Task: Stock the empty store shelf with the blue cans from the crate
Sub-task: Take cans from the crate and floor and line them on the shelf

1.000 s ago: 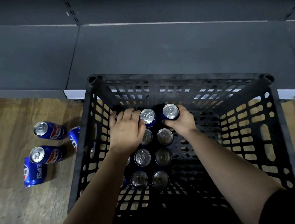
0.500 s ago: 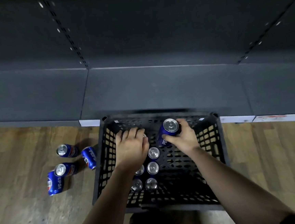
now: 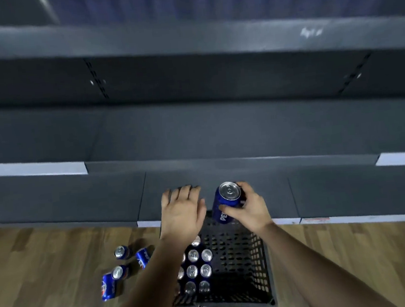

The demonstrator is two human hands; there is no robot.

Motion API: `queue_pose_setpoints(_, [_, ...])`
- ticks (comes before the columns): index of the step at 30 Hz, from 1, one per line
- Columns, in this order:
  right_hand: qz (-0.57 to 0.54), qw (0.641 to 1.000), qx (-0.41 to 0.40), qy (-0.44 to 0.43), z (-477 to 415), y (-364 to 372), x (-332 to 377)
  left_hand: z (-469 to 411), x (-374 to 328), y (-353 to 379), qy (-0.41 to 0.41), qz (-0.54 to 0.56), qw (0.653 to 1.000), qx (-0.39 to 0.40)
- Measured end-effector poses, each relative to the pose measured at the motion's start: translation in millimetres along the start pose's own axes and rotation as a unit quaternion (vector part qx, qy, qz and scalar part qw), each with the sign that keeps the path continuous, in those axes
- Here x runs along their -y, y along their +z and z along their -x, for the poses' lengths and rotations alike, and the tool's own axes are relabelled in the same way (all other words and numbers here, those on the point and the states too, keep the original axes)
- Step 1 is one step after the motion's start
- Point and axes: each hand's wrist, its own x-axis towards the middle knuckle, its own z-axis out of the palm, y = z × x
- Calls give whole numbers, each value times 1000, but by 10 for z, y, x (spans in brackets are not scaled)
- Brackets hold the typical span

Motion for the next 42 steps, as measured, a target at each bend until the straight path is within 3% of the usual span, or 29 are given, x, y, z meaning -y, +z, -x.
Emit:
queue_pose_setpoints(10, [-35, 992, -26, -117, 40, -733, 1598, -775, -142, -1441, 32, -9, 996, -89])
queue_pose_setpoints(25, [-51, 955, -118, -266, -18, -1232, 3031, -1383, -105, -2477, 57, -11, 985, -164])
queue_pose_setpoints(34, [-21, 939, -216, -267, -363, -1528, 3670, -1797, 46, -2672, 51, -32, 982, -177])
queue_pose_setpoints(42, [-13, 955, -219, -198, -672, -1529, 3714, -1982, 149, -2620, 48, -41, 985, -158])
